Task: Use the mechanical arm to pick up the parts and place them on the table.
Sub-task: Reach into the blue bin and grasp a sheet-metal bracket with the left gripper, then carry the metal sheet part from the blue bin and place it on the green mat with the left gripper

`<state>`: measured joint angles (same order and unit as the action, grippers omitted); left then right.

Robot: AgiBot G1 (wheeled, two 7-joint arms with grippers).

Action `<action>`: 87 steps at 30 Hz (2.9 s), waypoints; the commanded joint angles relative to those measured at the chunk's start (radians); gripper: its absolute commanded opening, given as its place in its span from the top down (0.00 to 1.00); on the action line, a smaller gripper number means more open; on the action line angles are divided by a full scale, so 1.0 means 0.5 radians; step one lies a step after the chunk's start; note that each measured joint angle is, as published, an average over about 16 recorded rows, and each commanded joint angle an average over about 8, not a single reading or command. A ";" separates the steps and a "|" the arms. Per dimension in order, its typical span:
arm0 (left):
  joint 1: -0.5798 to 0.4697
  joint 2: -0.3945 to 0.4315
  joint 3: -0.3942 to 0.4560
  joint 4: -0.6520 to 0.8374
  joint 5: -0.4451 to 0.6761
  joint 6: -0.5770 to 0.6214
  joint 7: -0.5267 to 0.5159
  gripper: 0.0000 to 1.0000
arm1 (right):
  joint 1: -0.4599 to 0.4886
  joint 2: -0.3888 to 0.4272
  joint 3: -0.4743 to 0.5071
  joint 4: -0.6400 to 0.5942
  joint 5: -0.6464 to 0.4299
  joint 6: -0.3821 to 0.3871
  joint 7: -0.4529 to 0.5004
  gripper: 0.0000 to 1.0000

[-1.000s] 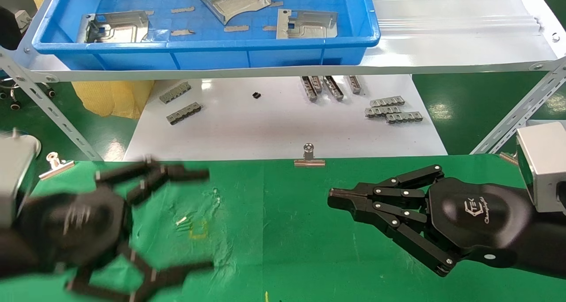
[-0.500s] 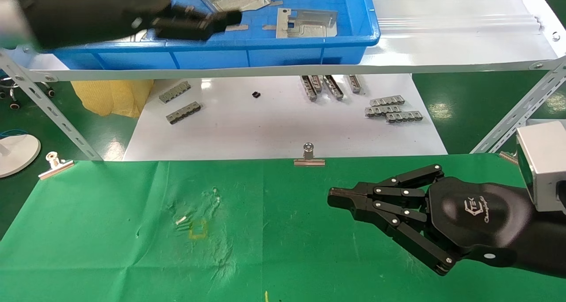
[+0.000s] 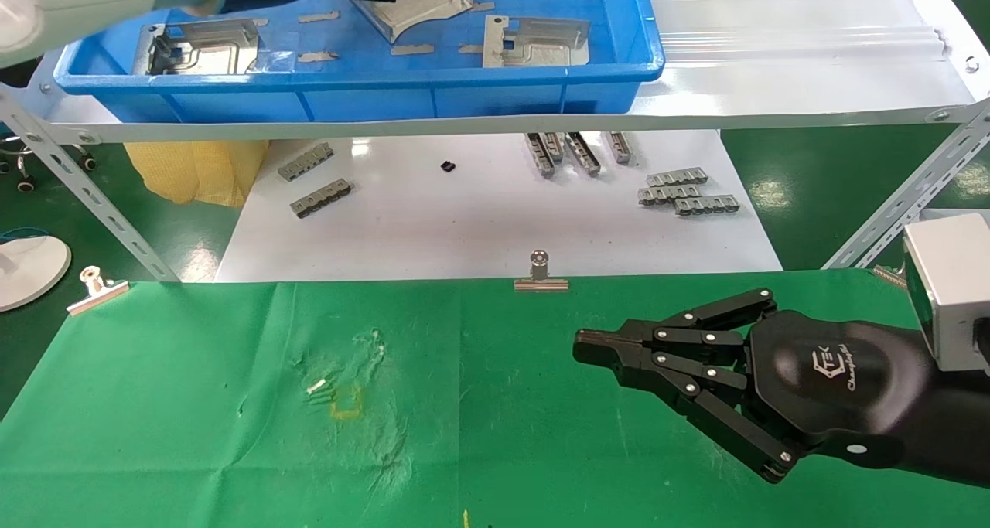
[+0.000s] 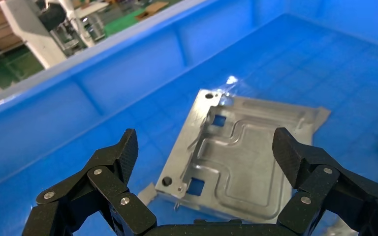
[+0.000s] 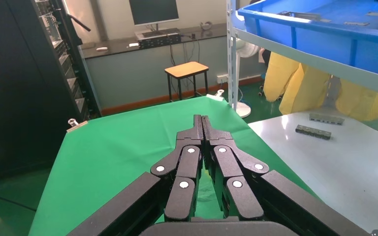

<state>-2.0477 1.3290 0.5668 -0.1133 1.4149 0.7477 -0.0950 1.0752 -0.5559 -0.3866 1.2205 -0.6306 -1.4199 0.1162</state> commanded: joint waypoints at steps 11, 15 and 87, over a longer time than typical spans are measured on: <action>0.013 0.065 0.075 0.023 0.044 -0.085 -0.099 1.00 | 0.000 0.000 0.000 0.000 0.000 0.000 0.000 0.00; 0.028 0.068 0.115 -0.022 0.057 -0.107 -0.138 1.00 | 0.000 0.000 0.000 0.000 0.000 0.000 0.000 0.00; 0.210 -0.887 0.111 -0.437 -0.734 1.708 0.958 1.00 | 0.000 0.000 0.000 0.000 0.000 0.000 0.000 0.00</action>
<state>-1.9275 0.8835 0.6363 -0.3498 1.0455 1.5689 0.3761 1.0752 -0.5559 -0.3867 1.2205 -0.6306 -1.4199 0.1162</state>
